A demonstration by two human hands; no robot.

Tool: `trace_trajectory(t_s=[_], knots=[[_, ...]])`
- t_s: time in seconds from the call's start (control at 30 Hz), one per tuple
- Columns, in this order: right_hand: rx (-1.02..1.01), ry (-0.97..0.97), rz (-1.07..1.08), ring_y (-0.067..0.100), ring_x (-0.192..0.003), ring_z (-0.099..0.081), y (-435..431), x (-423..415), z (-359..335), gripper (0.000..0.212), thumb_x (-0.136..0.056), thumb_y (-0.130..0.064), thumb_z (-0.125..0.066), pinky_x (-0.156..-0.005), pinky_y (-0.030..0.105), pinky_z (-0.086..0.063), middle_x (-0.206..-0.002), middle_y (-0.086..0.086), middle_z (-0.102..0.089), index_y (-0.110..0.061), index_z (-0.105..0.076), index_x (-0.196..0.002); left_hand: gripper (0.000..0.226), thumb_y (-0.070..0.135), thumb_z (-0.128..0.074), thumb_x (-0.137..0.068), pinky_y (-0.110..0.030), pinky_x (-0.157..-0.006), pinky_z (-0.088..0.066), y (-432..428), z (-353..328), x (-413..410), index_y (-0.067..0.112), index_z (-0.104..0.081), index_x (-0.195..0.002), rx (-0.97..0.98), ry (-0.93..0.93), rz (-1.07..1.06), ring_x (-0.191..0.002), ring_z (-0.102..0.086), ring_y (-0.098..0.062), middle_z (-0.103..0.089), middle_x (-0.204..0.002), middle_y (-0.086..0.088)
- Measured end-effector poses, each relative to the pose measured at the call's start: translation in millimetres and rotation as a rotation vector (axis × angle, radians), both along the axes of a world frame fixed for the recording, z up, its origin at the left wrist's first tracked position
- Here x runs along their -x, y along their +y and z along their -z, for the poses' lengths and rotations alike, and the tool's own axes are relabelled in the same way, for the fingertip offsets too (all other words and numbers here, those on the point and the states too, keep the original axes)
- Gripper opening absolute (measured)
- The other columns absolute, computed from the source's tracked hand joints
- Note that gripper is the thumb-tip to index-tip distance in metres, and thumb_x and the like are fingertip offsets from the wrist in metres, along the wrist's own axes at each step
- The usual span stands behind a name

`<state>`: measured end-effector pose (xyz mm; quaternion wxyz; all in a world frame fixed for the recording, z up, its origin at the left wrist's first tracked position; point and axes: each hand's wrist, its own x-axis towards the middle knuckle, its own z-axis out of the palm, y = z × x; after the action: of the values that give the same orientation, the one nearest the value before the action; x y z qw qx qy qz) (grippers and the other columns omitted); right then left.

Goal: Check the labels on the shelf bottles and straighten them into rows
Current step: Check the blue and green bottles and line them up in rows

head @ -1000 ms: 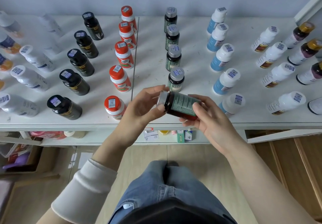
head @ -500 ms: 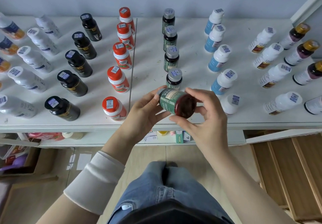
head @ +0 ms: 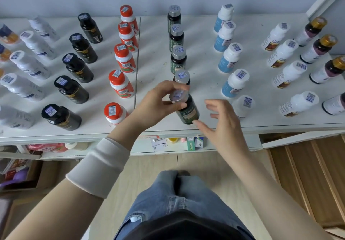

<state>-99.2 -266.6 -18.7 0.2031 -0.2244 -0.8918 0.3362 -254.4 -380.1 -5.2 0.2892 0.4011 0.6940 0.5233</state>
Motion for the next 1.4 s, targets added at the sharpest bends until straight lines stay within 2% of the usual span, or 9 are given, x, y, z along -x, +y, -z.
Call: trace_trajectory(t_s=[0.23, 0.53, 0.7, 0.83, 1.03, 1.1, 1.23, 1.3, 1.4], knots=[[-0.284, -0.183, -0.063, 0.036, -0.095, -0.058, 29.6, 22.7, -22.8, 0.032, -0.078, -0.01, -0.069, -0.076, 0.029, -0.039, -0.105, 0.02, -0.056, 0.001, -0.059, -0.106, 0.039, -0.001, -0.072, -0.075, -0.036, -0.089, -0.05, 10.7, 24.9, 7.0, 0.01, -0.063, -0.111, 0.109, 0.393, 0.133, -0.108, -0.055, -0.021, -0.05, -0.112, 0.0], [-0.313, -0.281, -0.075, 0.035, -0.102, -0.055, 35.3, 40.0, -36.0, 0.033, -0.083, -0.015, -0.065, -0.079, 0.037, -0.044, -0.11, 0.019, -0.054, -0.001, -0.058, -0.111, 0.04, 0.002, -0.07, -0.077, -0.007, -0.093, -0.033, 12.9, 46.1, 8.4, 0.008, -0.06, -0.115, 0.064, 0.542, 0.197, -0.108, -0.046, -0.011, -0.051, -0.115, -0.012], [-0.352, -0.414, -0.089, 0.029, -0.111, -0.049, 38.8, 46.4, -41.4, 0.038, -0.087, -0.023, -0.06, -0.084, 0.033, -0.039, -0.12, 0.013, -0.05, -0.007, -0.052, -0.121, 0.047, 0.041, -0.062, -0.081, -0.026, -0.099, -0.042, 9.9, 44.4, 14.5, 0.023, -0.051, -0.123, 0.035, 0.514, 0.221, -0.118, -0.049, -0.013, -0.053, -0.123, -0.003], [-0.387, -0.485, -0.119, 0.028, -0.113, -0.047, 44.4, 54.1, -45.5, 0.041, -0.089, -0.027, -0.057, -0.085, 0.034, -0.039, -0.123, 0.011, -0.047, -0.009, -0.047, -0.125, 0.041, 0.035, -0.062, -0.083, -0.038, -0.087, -0.05, 21.3, 23.9, 34.6, 0.013, -0.057, -0.117, -0.056, 0.523, -0.052, -0.106, -0.055, -0.018, -0.056, -0.115, 0.0], [-0.457, -0.567, -0.191, 0.03, -0.11, -0.047, 58.6, 71.6, -41.4, 0.039, -0.09, -0.03, -0.054, -0.087, 0.037, -0.042, -0.118, 0.013, -0.049, -0.006, -0.047, -0.12, 0.054, 0.036, -0.072, -0.077, -0.042, -0.089, -0.045, 57.5, 20.5, 51.4, 0.019, -0.051, -0.124, 0.424, 0.599, -0.062, -0.115, -0.047, -0.025, -0.05, -0.122, -0.008], [-0.459, -0.578, -0.216, 0.03, -0.11, -0.048, 64.6, 75.2, -39.3, 0.038, -0.091, -0.031, -0.052, -0.086, 0.036, -0.041, -0.118, 0.013, -0.049, -0.007, -0.047, -0.12, 0.047, 0.029, -0.073, -0.078, -0.041, -0.084, -0.049, 61.0, 22.5, 51.8, 0.017, -0.054, -0.119, 0.381, 0.558, -0.074, -0.103, -0.054, -0.027, -0.052, -0.114, -0.008], [-0.231, -0.474, -0.187, 0.028, -0.112, -0.05, 80.6, 79.5, -37.3, 0.039, -0.094, -0.031, -0.047, -0.085, 0.031, -0.037, -0.123, 0.01, -0.051, -0.008, -0.044, -0.126, 0.03, 0.016, -0.074, -0.077, -0.021, -0.072, -0.054, 56.5, 14.3, 57.6, 0.018, -0.059, -0.103, 0.212, 0.303, -0.236, -0.088, -0.061, -0.014, -0.058, -0.098, 0.004], [0.082, -0.352, -0.11, 0.022, -0.103, -0.056, 85.4, 83.9, -38.0, 0.039, -0.094, -0.033, -0.045, -0.084, 0.027, -0.04, -0.119, 0.004, -0.055, -0.012, -0.044, -0.127, 0.028, 0.021, -0.073, -0.076, -0.016, -0.073, -0.052, 49.5, 3.2, 56.5, 0.022, -0.057, -0.099, 0.045, -0.019, -0.297, -0.084, -0.062, -0.007, -0.062, -0.095, 0.009], [0.706, -0.223, -0.132, 0.019, -0.079, -0.065, 86.7, 91.2, -43.3, 0.033, -0.091, -0.041, -0.044, -0.065, 0.028, -0.052, -0.106, 0.002, -0.059, -0.019, -0.047, -0.116, 0.032, 0.026, -0.067, -0.07, -0.029, -0.081, -0.055, 41.7, -12.0, 47.7, 0.021, -0.056, -0.099, -0.223, -0.399, -0.316, -0.088, -0.062, -0.011, -0.064, -0.096, 0.009]])
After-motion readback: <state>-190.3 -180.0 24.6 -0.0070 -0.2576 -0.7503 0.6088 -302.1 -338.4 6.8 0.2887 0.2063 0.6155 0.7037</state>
